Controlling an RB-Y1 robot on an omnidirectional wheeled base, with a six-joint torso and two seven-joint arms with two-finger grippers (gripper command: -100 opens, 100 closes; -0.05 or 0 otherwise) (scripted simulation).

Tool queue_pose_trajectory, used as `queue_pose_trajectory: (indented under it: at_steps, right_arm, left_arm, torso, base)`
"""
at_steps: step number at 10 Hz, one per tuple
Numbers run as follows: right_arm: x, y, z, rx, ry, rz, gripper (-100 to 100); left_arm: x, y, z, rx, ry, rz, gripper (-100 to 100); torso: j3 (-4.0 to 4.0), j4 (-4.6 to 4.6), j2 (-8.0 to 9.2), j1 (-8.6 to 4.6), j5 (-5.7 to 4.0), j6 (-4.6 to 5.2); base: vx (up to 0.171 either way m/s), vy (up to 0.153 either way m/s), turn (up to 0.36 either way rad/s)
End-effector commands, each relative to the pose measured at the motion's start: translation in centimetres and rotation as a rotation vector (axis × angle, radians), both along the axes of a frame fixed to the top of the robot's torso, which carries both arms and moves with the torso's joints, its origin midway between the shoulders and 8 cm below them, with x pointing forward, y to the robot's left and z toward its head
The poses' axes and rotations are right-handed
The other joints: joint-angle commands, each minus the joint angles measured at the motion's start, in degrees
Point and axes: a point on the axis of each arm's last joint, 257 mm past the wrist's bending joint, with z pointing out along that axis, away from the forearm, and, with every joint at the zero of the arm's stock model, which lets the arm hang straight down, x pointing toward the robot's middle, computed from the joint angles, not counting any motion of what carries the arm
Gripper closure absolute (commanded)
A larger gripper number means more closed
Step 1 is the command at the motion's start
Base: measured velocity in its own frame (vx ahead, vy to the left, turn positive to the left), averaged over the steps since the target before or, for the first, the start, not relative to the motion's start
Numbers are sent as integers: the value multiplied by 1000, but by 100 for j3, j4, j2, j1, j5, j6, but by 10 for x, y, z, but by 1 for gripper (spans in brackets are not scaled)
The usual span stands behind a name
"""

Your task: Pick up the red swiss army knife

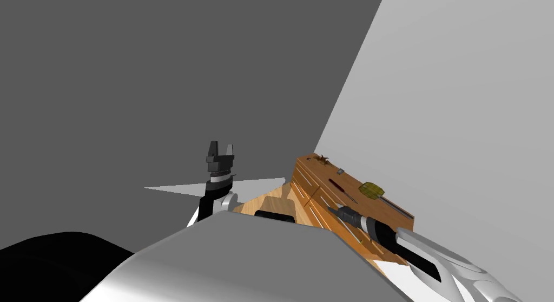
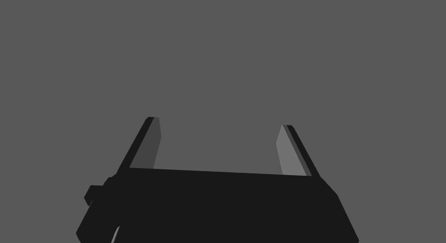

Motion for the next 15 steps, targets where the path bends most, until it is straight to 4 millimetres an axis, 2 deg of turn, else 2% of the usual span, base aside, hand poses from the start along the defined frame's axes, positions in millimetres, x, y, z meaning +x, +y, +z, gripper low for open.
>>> queue_pose_trajectory:
  at_steps: [1, 3, 4, 7, 8, 10, 11, 15]
  right_arm:
    - [-8, -14, -6, -36, 18, 3, -100]
    - [-31, -58, -17, -157, 84, 21, -100]
    - [-31, -58, -17, -157, 84, 21, -100]
    - [-67, -113, -26, -306, 176, 47, -100]
    - [-67, -113, -26, -306, 176, 47, -100]
    - [-90, -140, -29, -380, 231, 64, -100]
    - [-90, -140, -29, -380, 231, 64, -100]
    - [-126, -169, -36, -458, 310, 90, -100]
  left_arm:
    - [0, 0, 0, 0, 0, 0, 0]
    - [0, 0, 0, 0, 0, 0, 0]
    - [0, 0, 0, 0, 0, 0, 0]
    - [0, 0, 0, 0, 0, 0, 0]
    - [0, 0, 0, 0, 0, 0, 0]
    - [0, 0, 0, 0, 0, 0, 0]
    - [0, 0, 0, 0, 0, 0, 0]
    - [0, 0, 0, 0, 0, 0, 0]
  torso:
    - [0, 0, 0, 0, 0, 0]
    - [2, 1, 2, 0, 1, 1]
    - [-7, -3, -12, -9, -2, 0]
    - [-7, -3, -11, -15, -3, 1]
    - [-11, -4, -18, -26, -6, 0]
    - [0, 0, 1, -6, -2, 4]
    - [0, 0, 1, -9, -3, 3]
    - [0, 0, 0, -5, -2, 5]
  base:
    - [65, -42, 104]
    - [115, -72, 228]
    - [103, -75, 97]
    - [120, -108, 232]
    - [87, -105, 87]
    - [78, -90, 155]
    - [55, -72, 86]
    - [69, -80, 127]
